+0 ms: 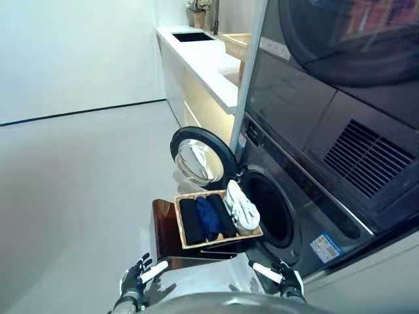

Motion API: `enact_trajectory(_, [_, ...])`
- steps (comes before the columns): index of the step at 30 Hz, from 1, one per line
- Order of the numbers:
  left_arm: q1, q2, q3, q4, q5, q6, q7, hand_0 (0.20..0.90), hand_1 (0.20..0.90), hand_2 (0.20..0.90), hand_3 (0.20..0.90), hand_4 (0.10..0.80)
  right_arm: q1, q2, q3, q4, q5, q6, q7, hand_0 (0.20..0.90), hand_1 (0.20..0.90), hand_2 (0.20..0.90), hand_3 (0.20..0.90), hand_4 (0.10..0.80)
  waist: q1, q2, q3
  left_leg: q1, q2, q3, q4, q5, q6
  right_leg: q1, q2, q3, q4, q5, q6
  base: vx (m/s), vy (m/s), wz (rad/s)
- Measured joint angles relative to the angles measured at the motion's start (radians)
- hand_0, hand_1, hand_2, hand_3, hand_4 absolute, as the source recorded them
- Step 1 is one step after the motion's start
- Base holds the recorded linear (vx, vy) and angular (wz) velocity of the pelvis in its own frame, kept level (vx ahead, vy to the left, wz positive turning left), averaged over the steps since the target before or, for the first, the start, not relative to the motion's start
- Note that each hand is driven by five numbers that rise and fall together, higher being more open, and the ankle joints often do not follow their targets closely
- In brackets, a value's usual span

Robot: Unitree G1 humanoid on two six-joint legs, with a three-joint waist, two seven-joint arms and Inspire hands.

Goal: Pick up the clothes and place them into the washing machine

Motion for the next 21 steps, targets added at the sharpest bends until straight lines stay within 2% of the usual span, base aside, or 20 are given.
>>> enact_trajectory(21, [0.001,0.000,0.000,0.000,0.000,0.000,0.000,0.900,0.900,0.900,0.900,0.800,0.004,0.000,0.000,0.000,0.001,0.000,0.001,0.900,0.900,0.900,0.900,0.800,0.000,-0.001,-0.006,0.000,0.000,0.000,0.000,0.000,0.000,0.000,0.000,0.001,0.000,0.000,0.000,0.000,0.006,0.00])
